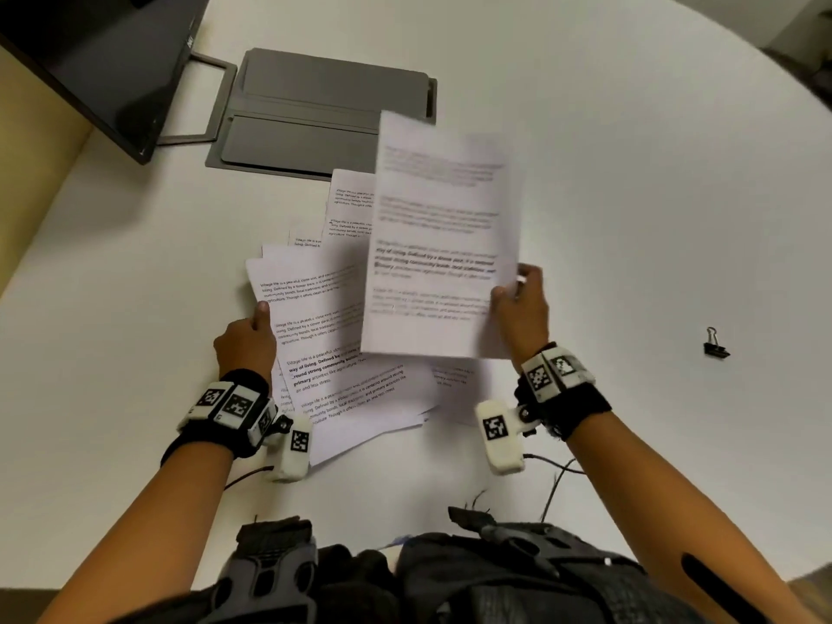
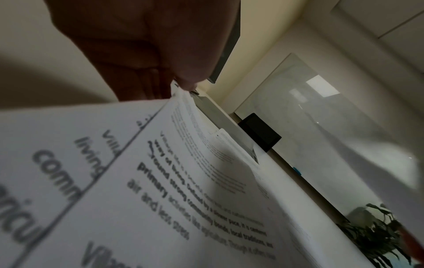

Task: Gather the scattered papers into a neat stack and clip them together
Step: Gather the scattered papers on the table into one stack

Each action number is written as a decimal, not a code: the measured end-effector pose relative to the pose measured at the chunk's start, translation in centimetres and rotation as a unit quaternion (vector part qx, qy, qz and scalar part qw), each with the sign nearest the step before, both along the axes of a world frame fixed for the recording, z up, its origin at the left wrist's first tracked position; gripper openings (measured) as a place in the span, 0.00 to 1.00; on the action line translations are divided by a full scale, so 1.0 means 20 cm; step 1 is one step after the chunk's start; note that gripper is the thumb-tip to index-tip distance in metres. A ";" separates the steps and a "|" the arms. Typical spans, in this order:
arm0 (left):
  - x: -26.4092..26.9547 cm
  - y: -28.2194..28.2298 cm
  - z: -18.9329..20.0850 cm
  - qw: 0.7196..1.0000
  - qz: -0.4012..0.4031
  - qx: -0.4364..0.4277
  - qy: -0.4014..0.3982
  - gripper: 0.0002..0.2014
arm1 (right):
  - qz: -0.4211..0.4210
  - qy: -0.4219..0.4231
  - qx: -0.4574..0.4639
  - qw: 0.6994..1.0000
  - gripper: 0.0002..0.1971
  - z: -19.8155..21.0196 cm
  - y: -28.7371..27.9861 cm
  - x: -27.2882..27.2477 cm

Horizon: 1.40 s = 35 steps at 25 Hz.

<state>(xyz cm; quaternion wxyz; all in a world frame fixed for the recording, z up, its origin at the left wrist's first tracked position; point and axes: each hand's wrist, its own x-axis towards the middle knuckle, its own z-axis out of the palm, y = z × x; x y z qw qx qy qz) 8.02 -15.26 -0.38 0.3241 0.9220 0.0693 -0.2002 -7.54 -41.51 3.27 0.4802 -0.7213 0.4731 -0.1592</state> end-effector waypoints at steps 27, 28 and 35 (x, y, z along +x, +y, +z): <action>-0.13 -0.20 0.27 0.943 -0.116 -0.283 -0.129 0.11 | 0.112 -0.223 0.045 0.967 0.07 0.05 0.18 0.07; -0.13 -0.22 0.30 0.929 -0.106 -0.332 -0.124 0.14 | 0.109 -0.259 0.040 0.959 0.06 0.09 0.18 0.08; -0.15 -0.33 0.48 0.843 -0.092 -0.511 -0.143 0.27 | 0.115 -0.404 0.059 0.906 0.15 0.26 0.21 0.08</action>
